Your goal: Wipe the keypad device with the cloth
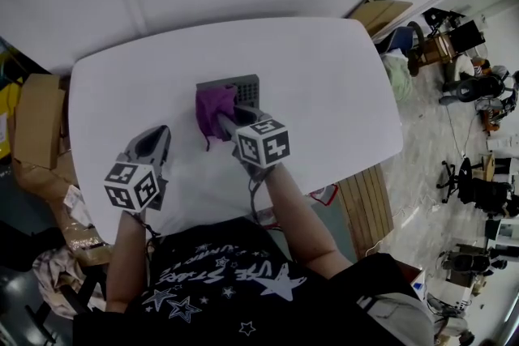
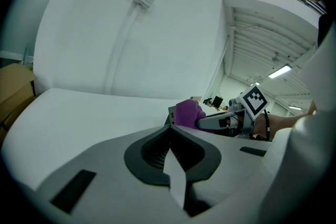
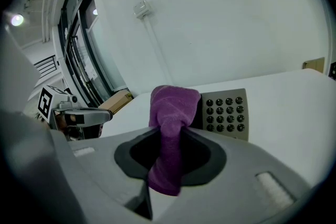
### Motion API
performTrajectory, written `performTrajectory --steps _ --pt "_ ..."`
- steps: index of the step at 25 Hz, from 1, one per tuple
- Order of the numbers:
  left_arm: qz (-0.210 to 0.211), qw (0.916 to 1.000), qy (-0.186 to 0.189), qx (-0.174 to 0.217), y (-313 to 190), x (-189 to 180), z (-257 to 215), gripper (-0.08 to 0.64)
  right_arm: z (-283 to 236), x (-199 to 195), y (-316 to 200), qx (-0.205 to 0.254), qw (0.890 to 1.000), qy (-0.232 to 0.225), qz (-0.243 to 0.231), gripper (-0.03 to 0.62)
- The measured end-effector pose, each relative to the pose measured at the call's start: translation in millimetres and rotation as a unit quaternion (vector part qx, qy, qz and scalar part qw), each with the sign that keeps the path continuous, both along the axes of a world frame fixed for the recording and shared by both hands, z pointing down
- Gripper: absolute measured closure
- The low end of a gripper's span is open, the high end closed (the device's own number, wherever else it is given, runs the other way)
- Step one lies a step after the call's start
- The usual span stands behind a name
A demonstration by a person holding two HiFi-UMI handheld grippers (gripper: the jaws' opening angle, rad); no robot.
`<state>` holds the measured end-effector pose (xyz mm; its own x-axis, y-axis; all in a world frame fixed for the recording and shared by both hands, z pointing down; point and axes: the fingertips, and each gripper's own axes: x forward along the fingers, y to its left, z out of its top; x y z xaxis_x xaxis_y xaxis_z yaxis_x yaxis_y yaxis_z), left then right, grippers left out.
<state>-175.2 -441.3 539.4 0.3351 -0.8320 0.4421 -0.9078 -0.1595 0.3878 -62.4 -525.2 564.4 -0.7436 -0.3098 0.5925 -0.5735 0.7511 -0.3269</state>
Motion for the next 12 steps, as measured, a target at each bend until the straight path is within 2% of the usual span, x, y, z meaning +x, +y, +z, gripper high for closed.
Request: performTrajectory --steps 12 --pt "0.0 1.0 0.001 -0.001 -14 12 3 0.551 4 33 -19 -0.001 1.0 -0.001 0.032 0.494"
